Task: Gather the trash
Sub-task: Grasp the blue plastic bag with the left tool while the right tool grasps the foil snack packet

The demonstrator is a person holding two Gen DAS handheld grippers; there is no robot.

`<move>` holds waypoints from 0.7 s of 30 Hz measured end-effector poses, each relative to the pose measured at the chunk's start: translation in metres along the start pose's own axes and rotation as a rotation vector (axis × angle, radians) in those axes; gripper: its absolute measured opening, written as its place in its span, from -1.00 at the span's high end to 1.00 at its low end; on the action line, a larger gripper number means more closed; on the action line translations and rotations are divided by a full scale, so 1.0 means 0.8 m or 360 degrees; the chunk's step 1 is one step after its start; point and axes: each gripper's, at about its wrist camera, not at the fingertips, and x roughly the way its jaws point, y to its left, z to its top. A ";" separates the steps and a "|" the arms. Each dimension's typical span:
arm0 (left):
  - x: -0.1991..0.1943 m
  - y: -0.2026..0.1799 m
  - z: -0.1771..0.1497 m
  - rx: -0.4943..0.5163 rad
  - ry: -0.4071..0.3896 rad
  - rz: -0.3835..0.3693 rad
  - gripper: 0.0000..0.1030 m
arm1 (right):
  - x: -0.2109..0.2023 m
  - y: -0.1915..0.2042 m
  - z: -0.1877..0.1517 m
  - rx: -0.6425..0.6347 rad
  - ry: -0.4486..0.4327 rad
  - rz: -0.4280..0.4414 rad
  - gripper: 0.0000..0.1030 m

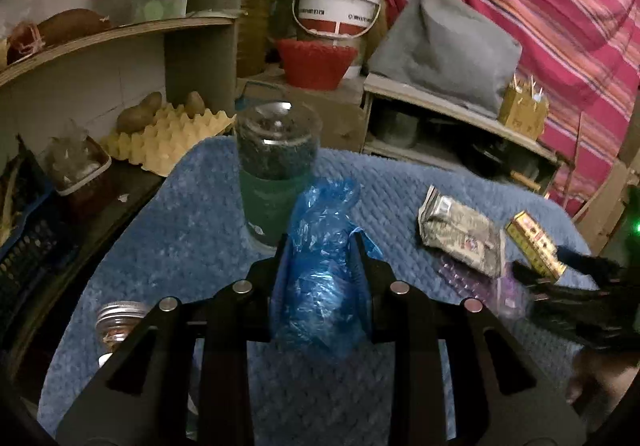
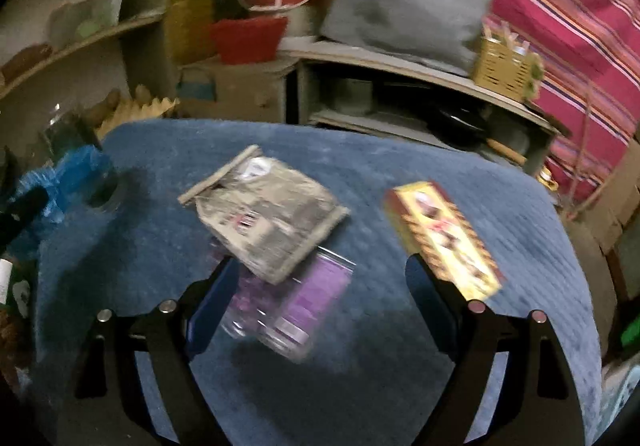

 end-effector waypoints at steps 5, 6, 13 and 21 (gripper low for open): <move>-0.001 0.004 0.004 -0.0024 -0.0007 -0.0001 0.45 | 0.033 0.043 0.016 -0.0128 0.0042 0.0030 -0.63; 0.001 0.005 0.004 -0.0031 0.0007 0.0003 0.46 | 0.040 0.049 0.019 -0.0148 0.0053 0.0024 -0.63; 0.009 -0.004 0.001 0.0031 0.0042 0.0024 0.45 | 0.074 0.058 0.032 -0.0140 0.0141 0.0065 -0.49; 0.016 -0.017 -0.005 0.0100 0.0065 0.0048 0.45 | 0.070 0.045 0.043 -0.0145 0.0160 0.0127 0.44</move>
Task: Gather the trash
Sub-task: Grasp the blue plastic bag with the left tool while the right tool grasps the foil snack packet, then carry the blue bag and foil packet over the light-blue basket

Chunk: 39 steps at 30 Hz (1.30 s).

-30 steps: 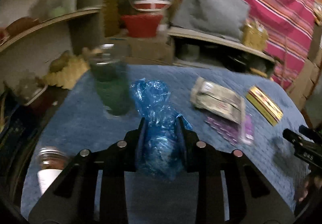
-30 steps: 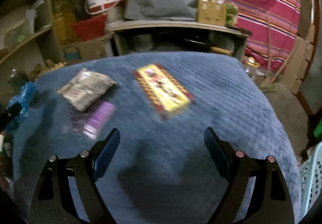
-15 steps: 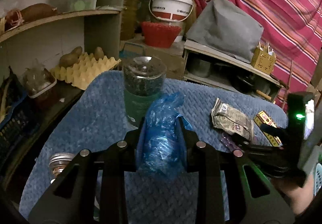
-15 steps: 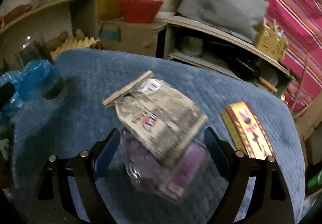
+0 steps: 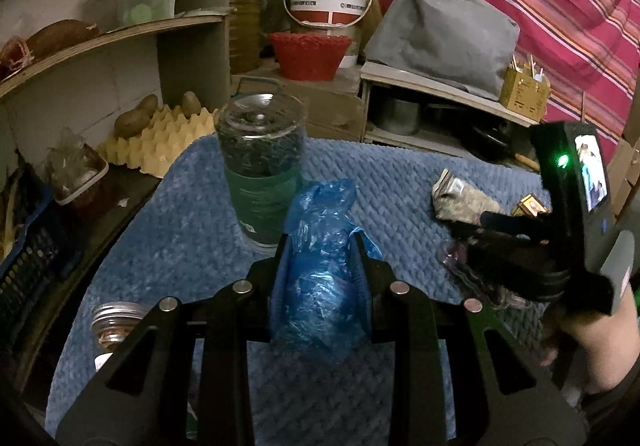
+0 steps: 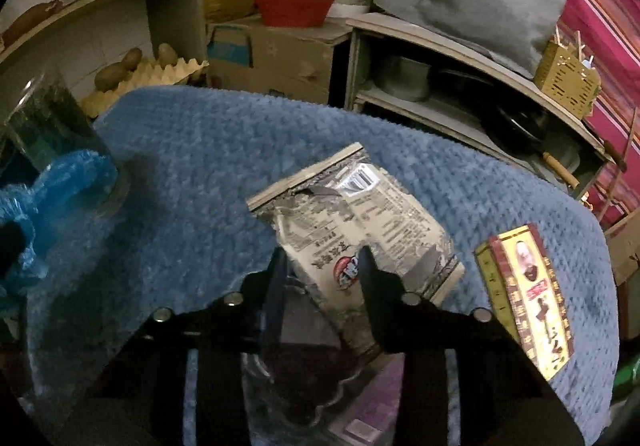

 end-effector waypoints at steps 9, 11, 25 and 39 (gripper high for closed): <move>0.003 -0.012 0.002 0.0020 0.0014 -0.0007 0.45 | -0.027 -0.028 -0.001 0.0014 -0.0097 -0.0038 0.86; 0.002 -0.017 0.002 0.0030 0.0018 -0.0010 0.46 | -0.043 -0.033 0.000 0.0021 -0.0137 -0.0028 0.88; -0.036 -0.078 -0.023 0.0097 -0.0008 -0.0117 0.46 | -0.177 -0.106 -0.072 0.0133 -0.0266 0.0008 0.90; -0.113 -0.160 -0.083 0.0121 0.0006 -0.0164 0.46 | -0.253 -0.189 -0.196 0.0293 -0.0232 -0.0029 0.90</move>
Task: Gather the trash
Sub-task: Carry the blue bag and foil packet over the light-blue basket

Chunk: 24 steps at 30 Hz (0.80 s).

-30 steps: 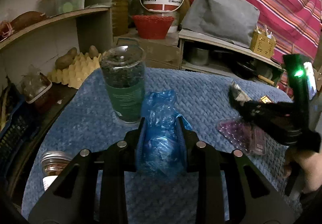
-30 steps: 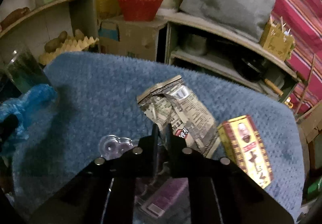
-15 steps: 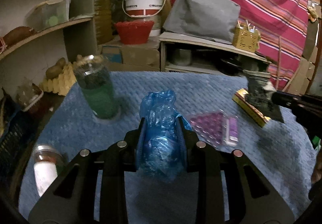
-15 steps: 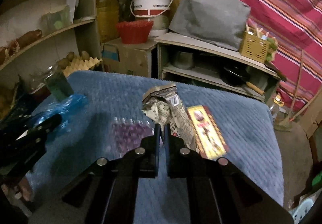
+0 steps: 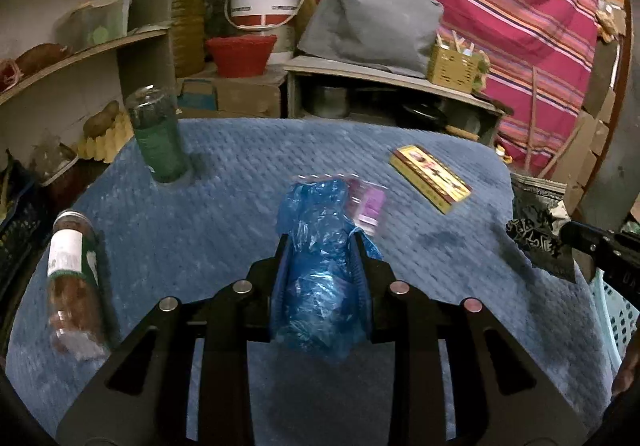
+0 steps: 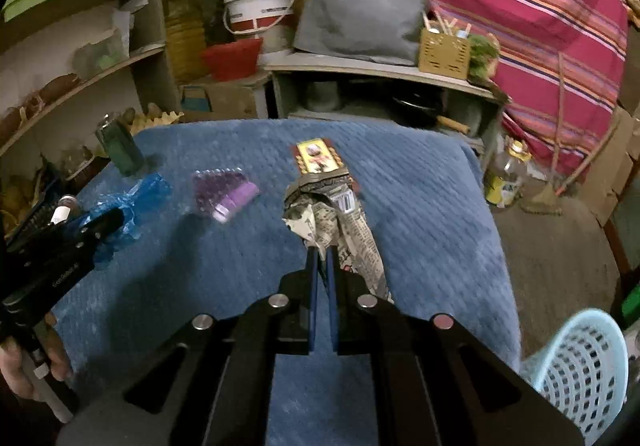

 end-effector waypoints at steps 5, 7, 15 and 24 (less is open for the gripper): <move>-0.019 -0.053 -0.005 0.0088 -0.0020 -0.0033 0.46 | -0.037 -0.041 -0.022 0.0055 -0.0034 -0.0036 0.90; -0.025 -0.074 -0.005 0.0114 -0.0026 -0.0061 0.46 | -0.055 -0.061 -0.028 0.0074 -0.0057 -0.0063 0.90; -0.047 -0.174 -0.004 0.0223 -0.0067 -0.0268 0.46 | -0.127 -0.157 -0.059 0.0195 -0.0136 -0.0227 0.90; -0.066 -0.295 -0.026 0.0379 -0.0086 -0.0494 0.46 | -0.180 -0.269 -0.114 0.0362 -0.0140 -0.0405 0.90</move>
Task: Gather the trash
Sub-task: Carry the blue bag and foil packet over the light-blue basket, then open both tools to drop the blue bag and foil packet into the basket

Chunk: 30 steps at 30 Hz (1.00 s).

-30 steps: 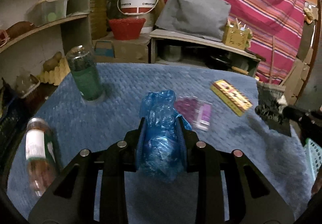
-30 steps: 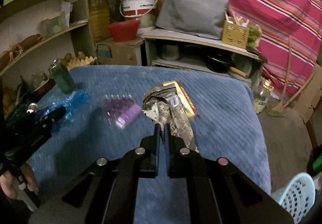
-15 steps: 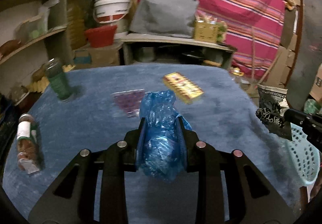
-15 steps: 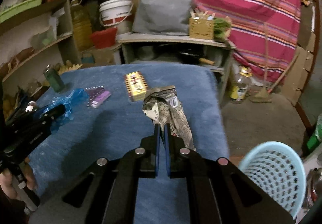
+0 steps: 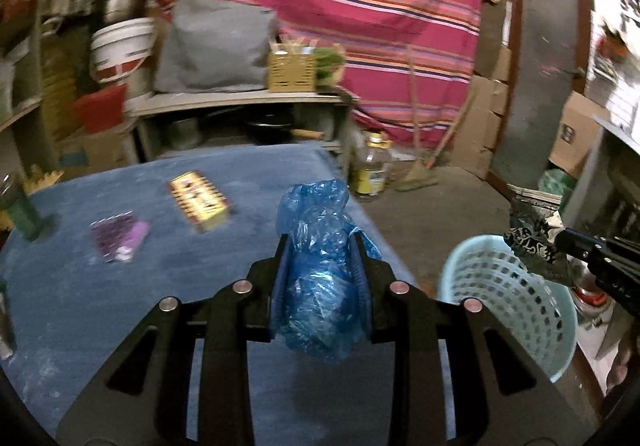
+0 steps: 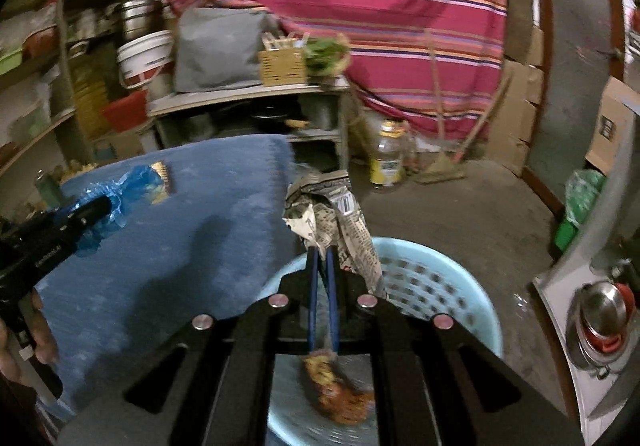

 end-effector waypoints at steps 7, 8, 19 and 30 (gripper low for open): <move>0.016 -0.093 -0.010 0.0152 0.0005 -0.0138 0.45 | -0.002 -0.058 -0.020 0.0081 0.0027 -0.0053 0.90; 0.020 -0.105 -0.013 0.0171 0.0013 -0.0156 0.45 | -0.001 -0.063 -0.022 0.0087 0.0029 -0.0056 0.90; 0.067 -0.178 -0.026 0.0283 0.0115 -0.0297 0.42 | 0.010 -0.094 -0.040 0.0156 0.0062 -0.0063 0.90; 0.070 -0.181 -0.031 0.0294 0.0149 -0.0301 -0.22 | 0.018 -0.105 -0.050 0.0184 0.0092 -0.0076 0.90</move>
